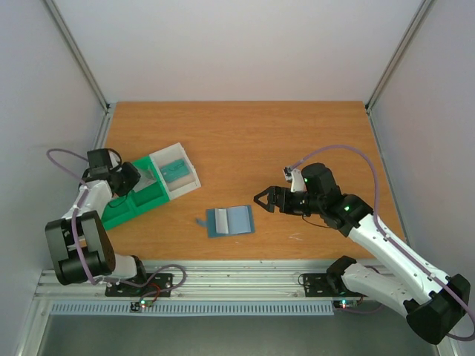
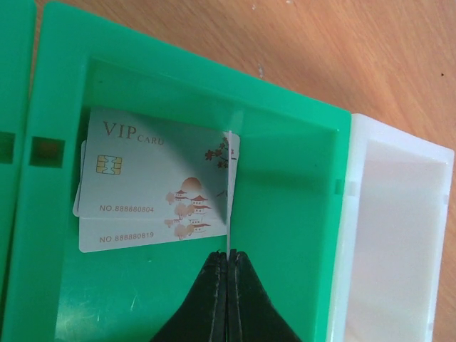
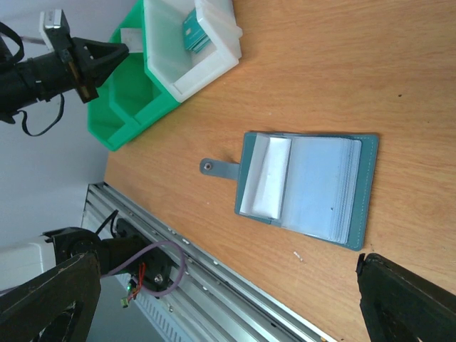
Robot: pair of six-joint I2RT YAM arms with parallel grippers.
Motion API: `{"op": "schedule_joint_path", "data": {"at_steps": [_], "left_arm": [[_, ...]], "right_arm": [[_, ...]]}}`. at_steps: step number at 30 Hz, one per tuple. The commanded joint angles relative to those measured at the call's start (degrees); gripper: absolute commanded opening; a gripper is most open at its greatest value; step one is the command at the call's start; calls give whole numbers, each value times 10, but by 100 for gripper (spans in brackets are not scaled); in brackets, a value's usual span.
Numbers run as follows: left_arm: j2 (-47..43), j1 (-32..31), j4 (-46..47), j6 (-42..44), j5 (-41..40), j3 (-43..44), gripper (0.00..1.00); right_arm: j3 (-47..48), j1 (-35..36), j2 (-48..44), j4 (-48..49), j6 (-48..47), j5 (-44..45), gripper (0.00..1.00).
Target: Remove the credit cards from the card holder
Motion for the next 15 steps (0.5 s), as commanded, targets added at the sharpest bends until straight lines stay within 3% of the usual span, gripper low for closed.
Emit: {"op": "schedule_joint_path", "data": {"at_steps": [1, 10, 15], "left_arm": [[12, 4, 54, 3, -7, -11, 0], [25, 4, 69, 7, -23, -18, 1], [33, 4, 73, 4, -28, -26, 8]], "right_arm": [[0, 0, 3, 11, -5, -6, 98], [-1, 0, 6, 14, -5, -6, 98], [-1, 0, 9, 12, -6, -7, 99]]}}
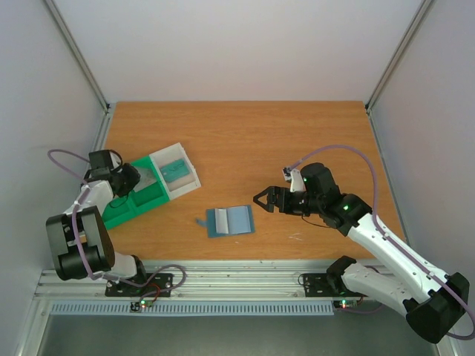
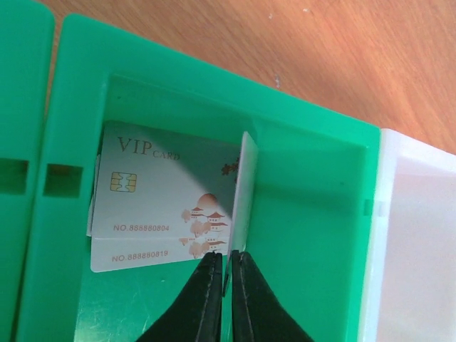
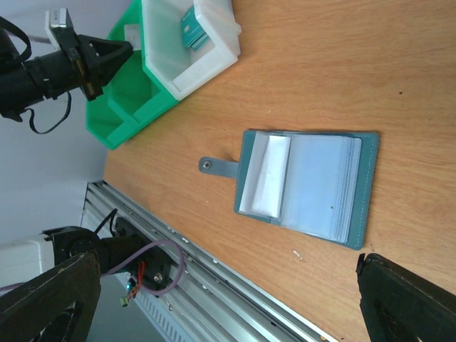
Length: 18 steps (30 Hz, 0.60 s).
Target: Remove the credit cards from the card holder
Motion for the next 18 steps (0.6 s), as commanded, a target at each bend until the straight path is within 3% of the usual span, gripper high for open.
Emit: {"op": "schedule_joint_path", "data": {"at_steps": [1, 4, 15, 18], "left_arm": [[18, 4, 37, 2, -12, -12, 8], [21, 4, 36, 0, -11, -11, 10], [0, 4, -10, -1, -36, 14, 32], [-14, 4, -39, -4, -48, 21, 45]], "right_arm": [[0, 0, 3, 9, -8, -3, 99], [4, 0, -2, -8, -17, 8, 98], [14, 0, 2, -24, -20, 21, 98], [17, 0, 8, -23, -15, 15, 98]]}}
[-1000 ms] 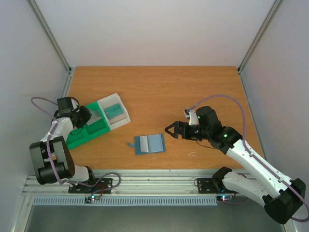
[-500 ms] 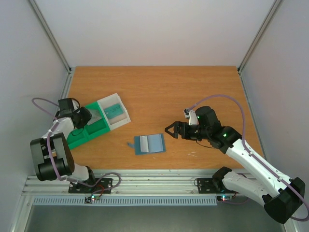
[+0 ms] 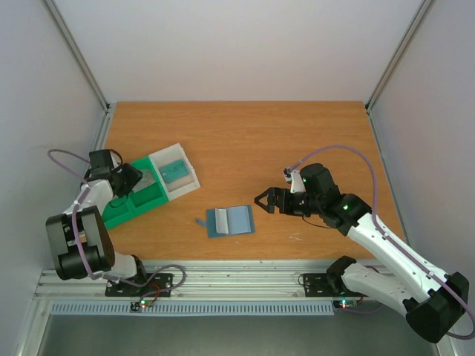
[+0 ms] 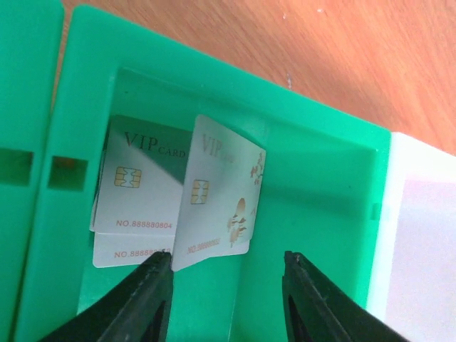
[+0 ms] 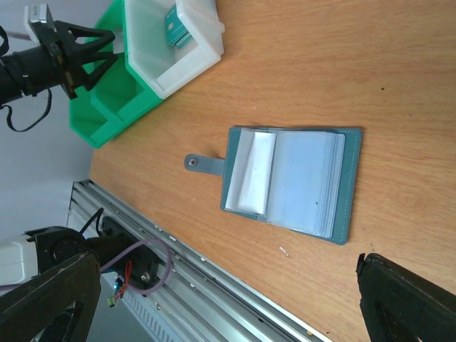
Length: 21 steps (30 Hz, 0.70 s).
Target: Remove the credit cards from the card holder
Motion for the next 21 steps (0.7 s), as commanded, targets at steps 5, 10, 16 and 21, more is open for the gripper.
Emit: {"op": "schedule_joint_path", "data": {"at_steps": [5, 10, 16, 21], "left_arm": [[-60, 4, -64, 8, -51, 27, 59], [-90, 5, -93, 9, -42, 43, 69], [-123, 4, -141, 14, 12, 85, 95], [-142, 4, -206, 56, 57, 122, 99]], "right_arm": [[30, 0, 18, -14, -5, -5, 98], [34, 0, 10, -23, -4, 5, 99], [61, 0, 8, -67, -19, 50, 98], [102, 0, 4, -117, -13, 96, 98]]}}
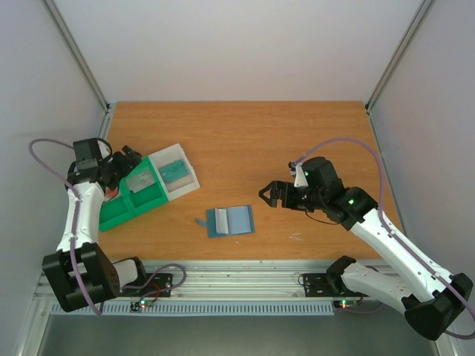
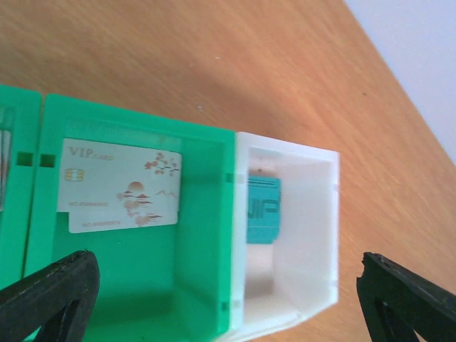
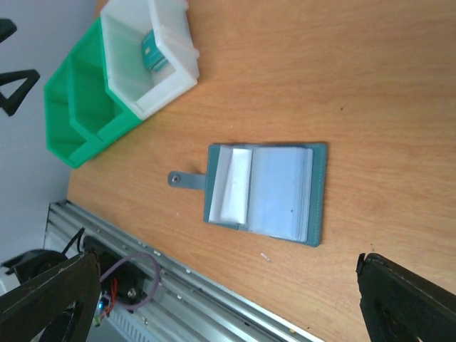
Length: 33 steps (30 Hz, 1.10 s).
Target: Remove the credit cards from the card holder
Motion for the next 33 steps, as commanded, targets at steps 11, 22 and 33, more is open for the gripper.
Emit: {"op": "schedule_joint_path", "data": {"at_steps": [11, 22, 33], "left_arm": [[-149, -52, -67, 47, 178, -20, 99], [-260, -235, -58, 20, 224, -44, 99], [-311, -308, -55, 13, 150, 10, 99]], "right_arm": [[119, 0, 2, -97, -6, 124, 99], [141, 0, 5, -97, 4, 130, 98], [158, 0, 16, -86, 0, 110, 99]]}}
